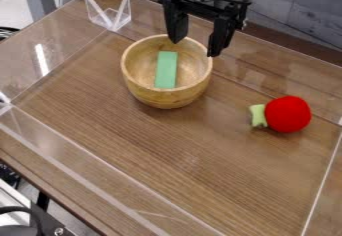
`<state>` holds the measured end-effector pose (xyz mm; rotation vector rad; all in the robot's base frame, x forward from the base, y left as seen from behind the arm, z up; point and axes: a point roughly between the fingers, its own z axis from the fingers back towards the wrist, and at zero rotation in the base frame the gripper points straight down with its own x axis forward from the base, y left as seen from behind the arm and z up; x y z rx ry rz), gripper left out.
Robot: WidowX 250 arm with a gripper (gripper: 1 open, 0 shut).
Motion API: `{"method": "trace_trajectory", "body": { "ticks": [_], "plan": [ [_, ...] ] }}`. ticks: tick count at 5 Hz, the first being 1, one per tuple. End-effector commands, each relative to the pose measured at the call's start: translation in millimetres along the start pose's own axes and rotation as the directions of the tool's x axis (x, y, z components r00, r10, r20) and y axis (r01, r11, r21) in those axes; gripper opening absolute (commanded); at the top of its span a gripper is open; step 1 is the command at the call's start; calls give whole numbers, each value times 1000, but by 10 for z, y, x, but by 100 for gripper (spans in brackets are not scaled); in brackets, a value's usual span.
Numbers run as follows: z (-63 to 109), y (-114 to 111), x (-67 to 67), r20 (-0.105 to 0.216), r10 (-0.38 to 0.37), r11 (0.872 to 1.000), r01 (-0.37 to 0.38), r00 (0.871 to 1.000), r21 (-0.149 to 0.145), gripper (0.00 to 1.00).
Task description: Move the red fruit to the left
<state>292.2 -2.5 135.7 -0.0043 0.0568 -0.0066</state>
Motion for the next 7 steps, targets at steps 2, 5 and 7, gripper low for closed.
{"method": "trace_trajectory", "body": {
  "ticks": [2,5,7],
  "plan": [
    [-206,-373,44,-21,88,995,-89,996,-44,100],
    [-396,-1073,315,30,319,936,-310,947,-169,100],
    [-475,-1218,464,57,411,897,-392,910,-202,100]
  ]
}}
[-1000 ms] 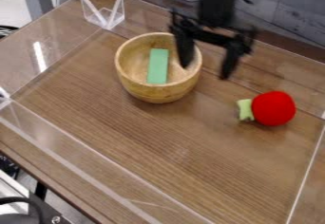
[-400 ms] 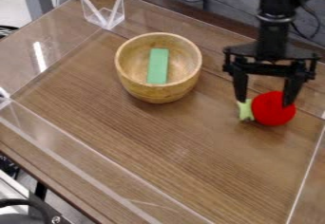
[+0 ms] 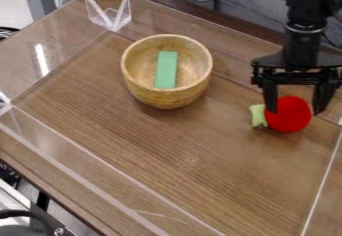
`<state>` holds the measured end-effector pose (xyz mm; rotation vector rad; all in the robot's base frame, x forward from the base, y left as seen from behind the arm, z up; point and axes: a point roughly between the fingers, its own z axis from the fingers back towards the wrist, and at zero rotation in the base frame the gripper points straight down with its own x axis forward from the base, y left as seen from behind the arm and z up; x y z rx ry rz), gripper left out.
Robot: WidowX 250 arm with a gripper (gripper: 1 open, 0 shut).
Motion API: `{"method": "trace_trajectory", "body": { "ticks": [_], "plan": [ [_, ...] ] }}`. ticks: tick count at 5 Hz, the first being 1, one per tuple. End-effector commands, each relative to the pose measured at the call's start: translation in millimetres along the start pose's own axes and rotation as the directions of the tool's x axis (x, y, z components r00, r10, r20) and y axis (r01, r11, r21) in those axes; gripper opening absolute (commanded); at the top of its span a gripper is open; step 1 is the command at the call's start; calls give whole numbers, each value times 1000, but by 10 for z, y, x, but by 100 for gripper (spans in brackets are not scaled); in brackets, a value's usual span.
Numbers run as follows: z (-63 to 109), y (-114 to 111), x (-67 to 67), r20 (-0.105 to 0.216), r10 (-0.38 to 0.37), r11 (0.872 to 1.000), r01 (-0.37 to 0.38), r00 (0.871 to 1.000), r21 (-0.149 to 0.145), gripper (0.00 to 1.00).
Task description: Move the red fruit to the left
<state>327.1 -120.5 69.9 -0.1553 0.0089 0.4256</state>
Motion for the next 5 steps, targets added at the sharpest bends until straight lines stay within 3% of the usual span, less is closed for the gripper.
{"method": "trace_trajectory", "body": {
  "ticks": [1,5],
  "plan": [
    [118,-154,75,64,5,999,-2,998,-43,100],
    [115,-191,163,148,48,998,-43,988,-37,100]
  ]
}}
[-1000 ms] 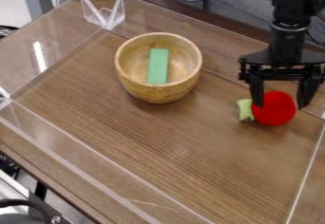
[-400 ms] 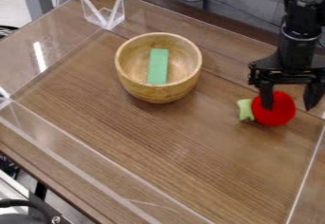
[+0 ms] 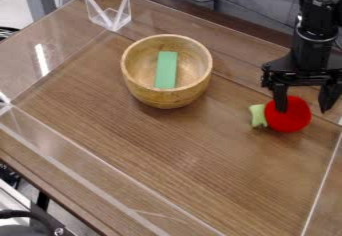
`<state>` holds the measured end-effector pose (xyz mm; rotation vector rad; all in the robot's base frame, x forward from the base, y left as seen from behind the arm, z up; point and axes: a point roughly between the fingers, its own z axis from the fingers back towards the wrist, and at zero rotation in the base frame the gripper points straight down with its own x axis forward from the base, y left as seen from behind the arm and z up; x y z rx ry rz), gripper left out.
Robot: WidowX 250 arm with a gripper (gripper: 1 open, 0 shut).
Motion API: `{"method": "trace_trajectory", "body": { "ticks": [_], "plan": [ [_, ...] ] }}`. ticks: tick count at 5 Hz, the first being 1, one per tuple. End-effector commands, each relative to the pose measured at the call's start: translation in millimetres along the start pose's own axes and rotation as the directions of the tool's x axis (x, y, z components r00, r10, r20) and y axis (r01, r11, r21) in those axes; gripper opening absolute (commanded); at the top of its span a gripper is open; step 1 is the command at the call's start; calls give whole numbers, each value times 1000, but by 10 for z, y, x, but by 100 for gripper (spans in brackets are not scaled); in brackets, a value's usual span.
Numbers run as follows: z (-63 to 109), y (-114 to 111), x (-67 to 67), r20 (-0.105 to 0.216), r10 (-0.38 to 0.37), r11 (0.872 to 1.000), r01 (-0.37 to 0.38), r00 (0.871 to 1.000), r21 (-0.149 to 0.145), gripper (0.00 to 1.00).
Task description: Move the red fruit to the left
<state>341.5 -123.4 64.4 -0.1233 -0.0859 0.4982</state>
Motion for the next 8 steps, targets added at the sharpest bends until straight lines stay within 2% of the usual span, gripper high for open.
{"method": "trace_trajectory", "body": {
  "ticks": [1,3,5,8],
  "plan": [
    [186,-113,54,58,-11,999,14,998,-46,100],
    [205,-89,50,83,-3,999,7,997,-43,100],
    [226,-59,67,98,14,999,-10,995,-43,100],
    [310,-76,17,116,5,999,0,993,-45,100]
  ]
}}
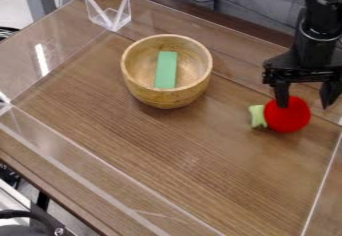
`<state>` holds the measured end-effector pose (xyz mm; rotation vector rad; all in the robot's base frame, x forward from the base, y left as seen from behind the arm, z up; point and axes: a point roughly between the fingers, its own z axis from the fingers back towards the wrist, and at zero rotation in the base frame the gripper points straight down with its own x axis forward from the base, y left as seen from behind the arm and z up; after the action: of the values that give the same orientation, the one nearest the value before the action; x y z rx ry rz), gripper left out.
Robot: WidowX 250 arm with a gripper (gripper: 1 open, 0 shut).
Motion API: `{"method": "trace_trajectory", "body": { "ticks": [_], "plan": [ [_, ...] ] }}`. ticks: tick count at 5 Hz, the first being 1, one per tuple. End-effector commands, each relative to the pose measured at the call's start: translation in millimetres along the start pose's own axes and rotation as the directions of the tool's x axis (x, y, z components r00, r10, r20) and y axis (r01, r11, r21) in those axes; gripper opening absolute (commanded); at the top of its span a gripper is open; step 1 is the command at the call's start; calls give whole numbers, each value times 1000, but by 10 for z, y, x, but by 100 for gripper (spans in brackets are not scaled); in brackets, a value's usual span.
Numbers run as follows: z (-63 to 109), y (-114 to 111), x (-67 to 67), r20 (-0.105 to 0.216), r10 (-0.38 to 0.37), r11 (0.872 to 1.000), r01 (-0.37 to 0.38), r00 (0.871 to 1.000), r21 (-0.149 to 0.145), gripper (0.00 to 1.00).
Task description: Move the red fruit to the left
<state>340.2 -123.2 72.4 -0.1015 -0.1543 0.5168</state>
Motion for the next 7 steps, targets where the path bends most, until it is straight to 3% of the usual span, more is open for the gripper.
{"method": "trace_trajectory", "body": {
  "ticks": [1,2,3,5,7],
  "plan": [
    [96,-22,12,37,4,1000,-3,999,-23,100],
    [-27,18,-11,30,15,1000,-15,999,0,100],
    [-81,34,-16,27,22,1000,-22,999,9,0],
    [494,99,106,71,87,993,-81,994,-84,0],
    [853,258,174,90,170,979,-158,981,-129,0]
  ]
}}
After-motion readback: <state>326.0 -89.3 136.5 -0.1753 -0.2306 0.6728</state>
